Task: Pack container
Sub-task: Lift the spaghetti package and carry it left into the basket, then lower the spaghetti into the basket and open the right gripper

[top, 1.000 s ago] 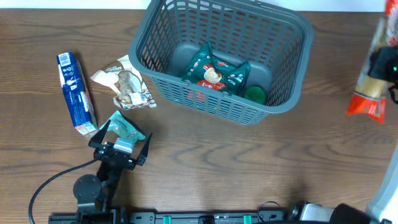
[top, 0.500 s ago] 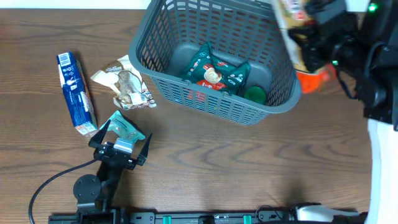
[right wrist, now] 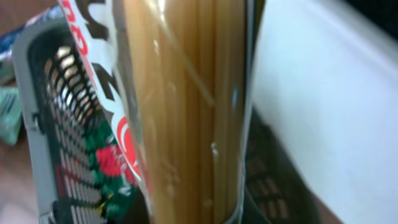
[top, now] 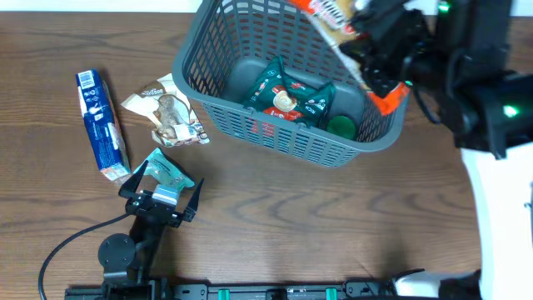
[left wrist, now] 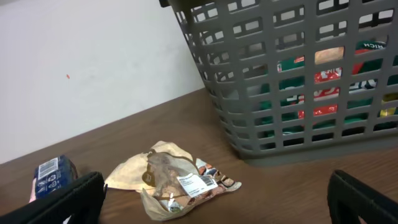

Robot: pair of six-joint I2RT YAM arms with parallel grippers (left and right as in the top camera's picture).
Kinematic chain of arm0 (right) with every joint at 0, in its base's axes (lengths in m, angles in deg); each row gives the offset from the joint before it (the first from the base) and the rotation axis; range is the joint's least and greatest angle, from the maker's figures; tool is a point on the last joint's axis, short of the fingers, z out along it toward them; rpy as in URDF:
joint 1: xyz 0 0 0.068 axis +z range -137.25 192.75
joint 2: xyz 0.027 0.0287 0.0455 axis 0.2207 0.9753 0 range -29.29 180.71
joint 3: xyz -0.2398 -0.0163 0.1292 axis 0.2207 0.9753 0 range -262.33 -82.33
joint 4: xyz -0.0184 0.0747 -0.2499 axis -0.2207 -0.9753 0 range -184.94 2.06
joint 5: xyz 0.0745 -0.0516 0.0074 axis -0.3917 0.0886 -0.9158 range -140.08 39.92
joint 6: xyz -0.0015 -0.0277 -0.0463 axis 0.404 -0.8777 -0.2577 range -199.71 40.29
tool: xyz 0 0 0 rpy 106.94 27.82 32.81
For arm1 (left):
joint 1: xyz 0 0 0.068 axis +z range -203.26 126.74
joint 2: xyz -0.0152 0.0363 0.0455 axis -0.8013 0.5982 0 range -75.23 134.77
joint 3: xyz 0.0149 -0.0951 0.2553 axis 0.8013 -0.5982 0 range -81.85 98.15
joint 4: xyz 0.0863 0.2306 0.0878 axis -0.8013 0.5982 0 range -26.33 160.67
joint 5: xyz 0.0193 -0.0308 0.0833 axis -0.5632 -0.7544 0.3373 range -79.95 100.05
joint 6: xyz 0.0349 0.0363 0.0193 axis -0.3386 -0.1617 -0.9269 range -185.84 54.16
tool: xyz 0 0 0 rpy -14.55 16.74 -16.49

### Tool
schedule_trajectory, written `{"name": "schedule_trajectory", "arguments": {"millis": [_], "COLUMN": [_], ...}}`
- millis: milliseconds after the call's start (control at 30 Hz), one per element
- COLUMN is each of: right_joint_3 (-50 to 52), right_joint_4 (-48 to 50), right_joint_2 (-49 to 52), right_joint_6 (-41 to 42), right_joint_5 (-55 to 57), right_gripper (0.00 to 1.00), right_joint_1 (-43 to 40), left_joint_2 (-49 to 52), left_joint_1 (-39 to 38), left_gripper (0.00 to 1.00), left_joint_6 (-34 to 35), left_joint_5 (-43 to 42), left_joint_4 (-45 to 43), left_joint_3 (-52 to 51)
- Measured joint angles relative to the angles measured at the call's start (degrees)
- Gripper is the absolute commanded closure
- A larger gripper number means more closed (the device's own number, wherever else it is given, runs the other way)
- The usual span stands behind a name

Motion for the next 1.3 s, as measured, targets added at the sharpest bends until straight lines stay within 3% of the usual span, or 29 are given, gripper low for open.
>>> {"name": "schedule_trajectory", "arguments": {"millis": [467,900,1300], "right_joint_3": [-0.04,-0.07,-0.04], "right_joint_4": [-2.43,-8.41,-8.48], "right_joint_2": [7.30,22.03,23.17], "right_joint_6": [-3.10,-3.72,-3.72], "right_joint_5": [0.13,0.39,0.42], "right_gripper": [0.99,0.99,0.99], "right_joint_1": [3.76,3.80,3.80], "left_joint_2": [0.00,0.00,0.00], "left_joint_1": [0.00,0.00,0.00], "left_gripper": [0.01,0.01,0.02], "left_joint_6": [0.00,0.00,0.00], "left_joint_5": [0.00,0.00,0.00], "left_joint_4": [0.00,0.00,0.00], "left_joint_3": [-0.02,0.00,0.00]}}
